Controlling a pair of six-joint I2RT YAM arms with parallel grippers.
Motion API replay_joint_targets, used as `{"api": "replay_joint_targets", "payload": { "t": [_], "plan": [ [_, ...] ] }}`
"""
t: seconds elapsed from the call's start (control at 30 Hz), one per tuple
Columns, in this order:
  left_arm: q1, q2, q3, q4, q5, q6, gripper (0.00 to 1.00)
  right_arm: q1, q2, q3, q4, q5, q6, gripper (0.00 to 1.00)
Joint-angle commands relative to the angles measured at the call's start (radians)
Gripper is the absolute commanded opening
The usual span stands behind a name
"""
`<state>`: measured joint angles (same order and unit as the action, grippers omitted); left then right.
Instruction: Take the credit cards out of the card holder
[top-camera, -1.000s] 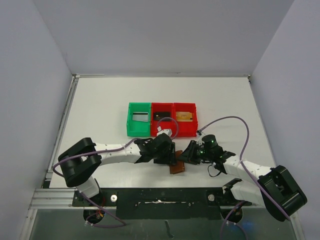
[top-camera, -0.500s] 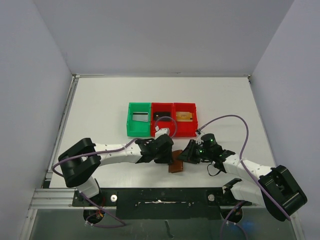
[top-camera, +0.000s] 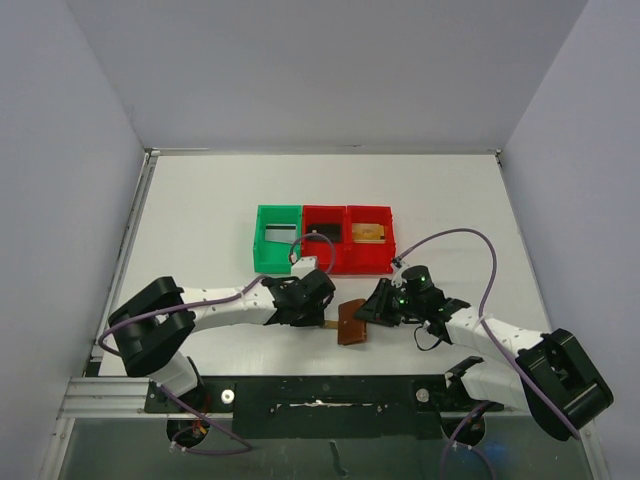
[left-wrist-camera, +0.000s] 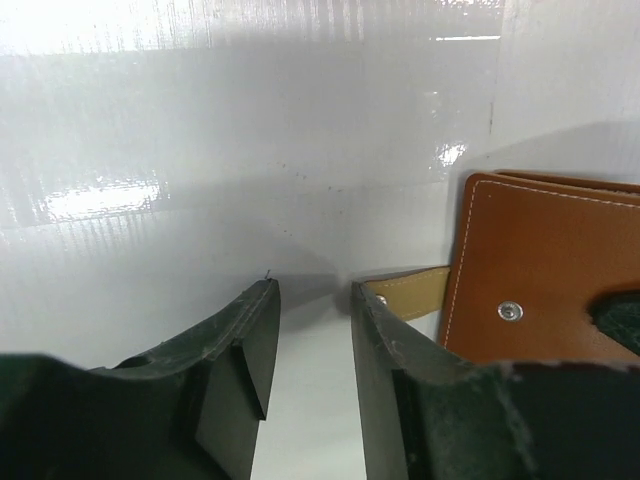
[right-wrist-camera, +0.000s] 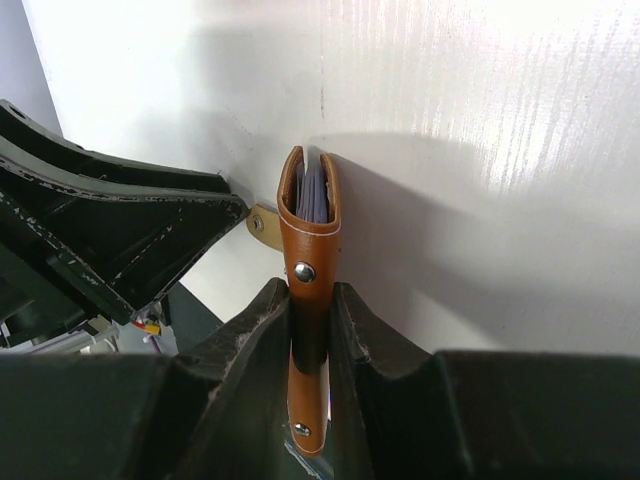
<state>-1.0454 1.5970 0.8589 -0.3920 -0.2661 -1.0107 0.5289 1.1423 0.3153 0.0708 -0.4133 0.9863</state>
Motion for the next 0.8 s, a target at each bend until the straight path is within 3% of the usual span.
{"api": "replay_joint_targets", "payload": {
  "t": [0.0, 0.17, 0.37, 0.53, 0.77],
  "plan": [
    [0.001, -0.034, -0.022, 0.069, 0.032, 0.02, 0.37, -0.007, 0.012, 0.038, 0.031, -0.014, -0.009, 0.09],
    [0.013, -0.066, -0.093, 0.285, 0.161, 0.01, 0.42, -0.007, 0.025, 0.035, 0.039, -0.019, -0.009, 0.09],
    [0.037, -0.046, -0.138, 0.385, 0.264, 0.003, 0.41, -0.006, 0.038, 0.03, 0.053, -0.025, -0.009, 0.09],
    [0.039, -0.042, -0.178, 0.484, 0.32, -0.017, 0.32, -0.007, 0.049, 0.018, 0.083, -0.034, 0.003, 0.1],
    [0.041, -0.04, -0.158, 0.42, 0.265, -0.019, 0.17, -0.007, 0.041, 0.008, 0.089, -0.032, 0.009, 0.11]
  ]
}}
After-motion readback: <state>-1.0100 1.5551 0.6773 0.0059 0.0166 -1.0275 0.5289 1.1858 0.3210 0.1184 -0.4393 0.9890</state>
